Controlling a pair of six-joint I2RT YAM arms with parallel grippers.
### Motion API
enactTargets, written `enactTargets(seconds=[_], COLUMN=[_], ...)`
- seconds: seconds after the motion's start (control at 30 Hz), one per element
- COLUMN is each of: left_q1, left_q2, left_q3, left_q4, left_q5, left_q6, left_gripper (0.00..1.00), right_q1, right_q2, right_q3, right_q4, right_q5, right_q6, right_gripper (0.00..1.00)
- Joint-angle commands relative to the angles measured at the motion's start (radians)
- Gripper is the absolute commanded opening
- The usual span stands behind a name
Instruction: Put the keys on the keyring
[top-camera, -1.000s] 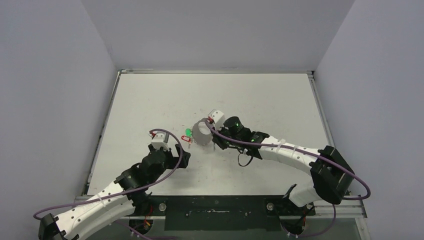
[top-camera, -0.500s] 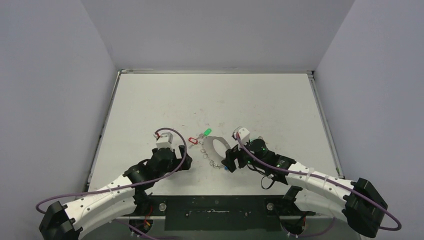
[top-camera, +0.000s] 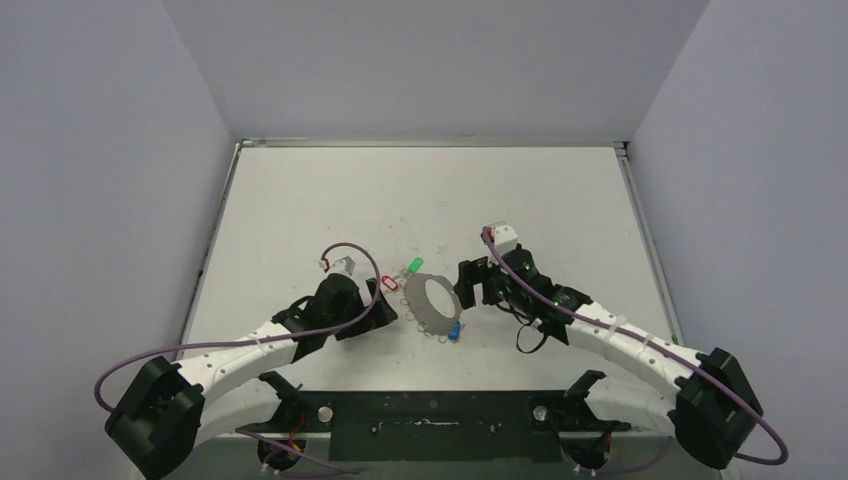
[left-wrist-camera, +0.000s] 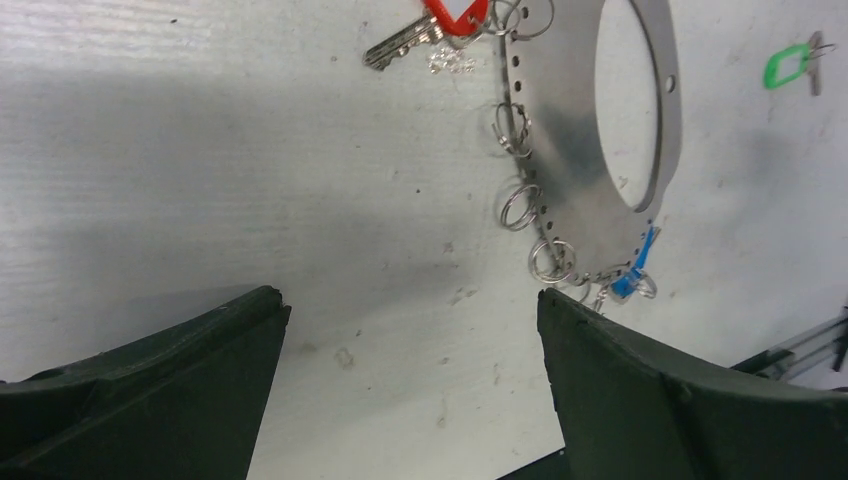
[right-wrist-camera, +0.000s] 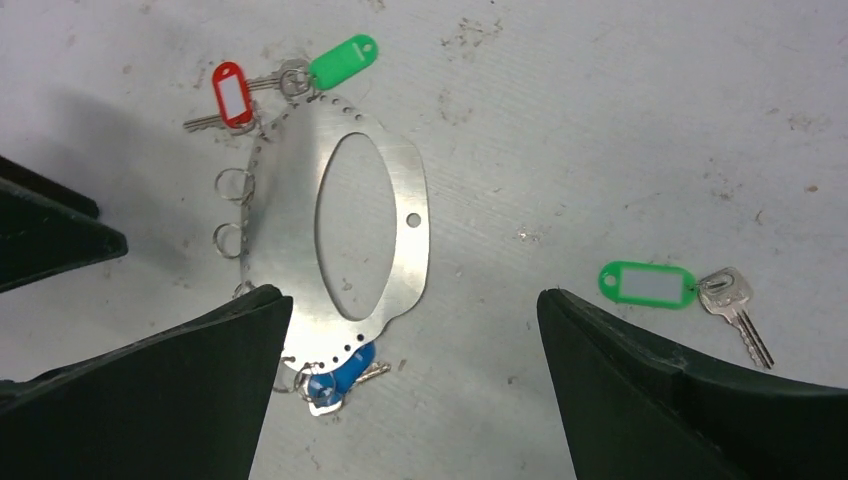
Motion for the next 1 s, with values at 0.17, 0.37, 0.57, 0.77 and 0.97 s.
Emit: enactTargets(seconds=[0.17, 0.37, 0.57, 0.77, 0.97], left_q1=[0.07, 0.072, 0.072, 0.072, 0.071], left_q2=[0.075, 0.07, 0.108, 0.142, 0.143], left_q3=[-0.098, -0.113, -0.108, -0.091, -0.106], left_q4=[0.268, 0.309, 0.347, 0.343, 0.377], left_q5=[0.26, 0.271, 0.306, 0.321, 0.326], left_q6=[-0.069, -0.069, -0.051, -0.038, -0.043], left_gripper=[0.95, 0.87, 0.76, 0.68, 0.64], right_q1=[-0.175, -0.173, -0.159, -0.137, -0.122], right_q2=[0.327, 0.437, 0.476, 0.444, 0.427], right_q3=[0.117, 0.121, 0.079, 0.041, 0.041], right_q4=[0.048, 0.101, 0.188, 0.174, 0.187], right_q5=[-0.336, -0.438, -0.502, -0.482, -0.499], right_q6=[0.086, 0.099, 0.155, 0.152, 0.14], right_gripper=[0.97, 0.83, 0.61, 0.57, 0.59])
